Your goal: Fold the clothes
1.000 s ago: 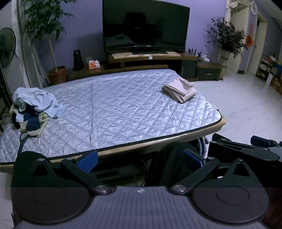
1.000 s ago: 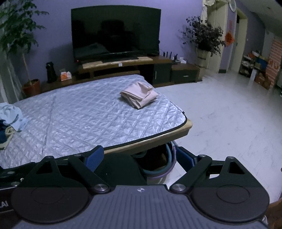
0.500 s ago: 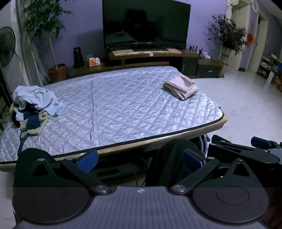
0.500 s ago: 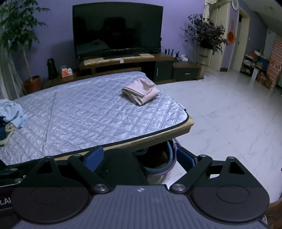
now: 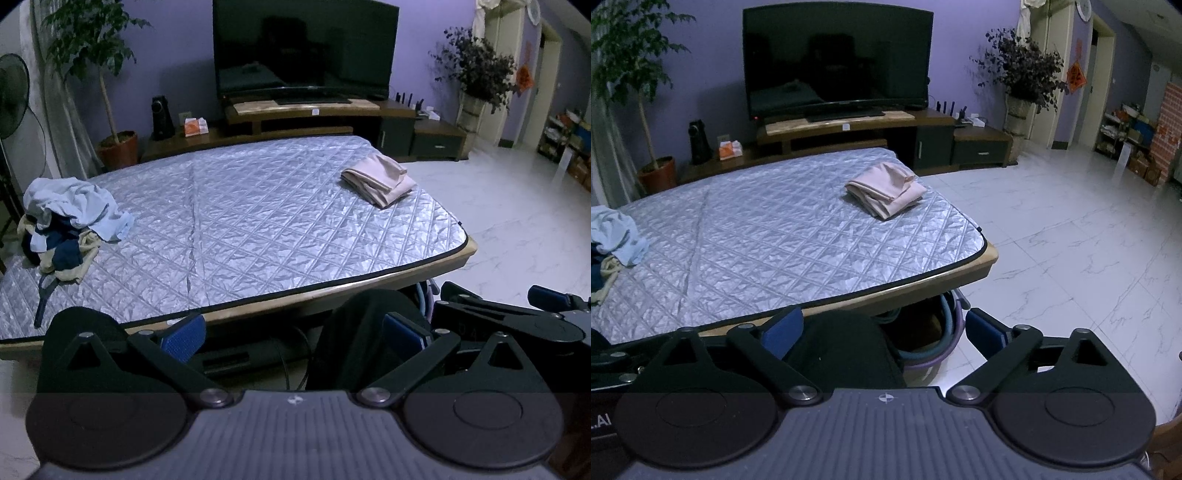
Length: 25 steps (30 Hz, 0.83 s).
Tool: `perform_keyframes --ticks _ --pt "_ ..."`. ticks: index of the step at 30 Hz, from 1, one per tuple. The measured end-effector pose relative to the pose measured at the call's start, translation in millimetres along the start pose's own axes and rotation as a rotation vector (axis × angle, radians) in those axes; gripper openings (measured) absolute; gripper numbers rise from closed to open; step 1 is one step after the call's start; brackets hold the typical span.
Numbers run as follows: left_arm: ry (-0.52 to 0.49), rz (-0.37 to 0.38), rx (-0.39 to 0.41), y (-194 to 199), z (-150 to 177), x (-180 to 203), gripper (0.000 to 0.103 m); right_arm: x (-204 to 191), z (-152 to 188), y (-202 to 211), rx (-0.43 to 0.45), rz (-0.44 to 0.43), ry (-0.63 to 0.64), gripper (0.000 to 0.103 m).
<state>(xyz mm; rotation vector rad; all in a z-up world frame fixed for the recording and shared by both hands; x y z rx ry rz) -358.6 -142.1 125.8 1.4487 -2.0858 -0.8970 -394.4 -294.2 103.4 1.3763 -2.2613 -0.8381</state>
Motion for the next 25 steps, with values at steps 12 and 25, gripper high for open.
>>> perform_keyframes --ticks 12,25 --pt "0.012 0.045 -0.08 -30 -11 -10 0.102 -7 -13 -23 -0.025 -0.006 -0.026 0.1" --pt "0.02 0.084 0.002 -64 -42 -31 0.098 -35 -46 -72 -0.056 -0.008 -0.027 0.1"
Point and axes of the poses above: each gripper's, at about its wrist camera, not at the fingertips, and y roughly against the way its jaws point, x to its right, z to its underside, the point moved 3 cm from there along -y, roughly the way its jaws point, and after that the axes turned 2 degrees about -y, right-handed, at the moved point
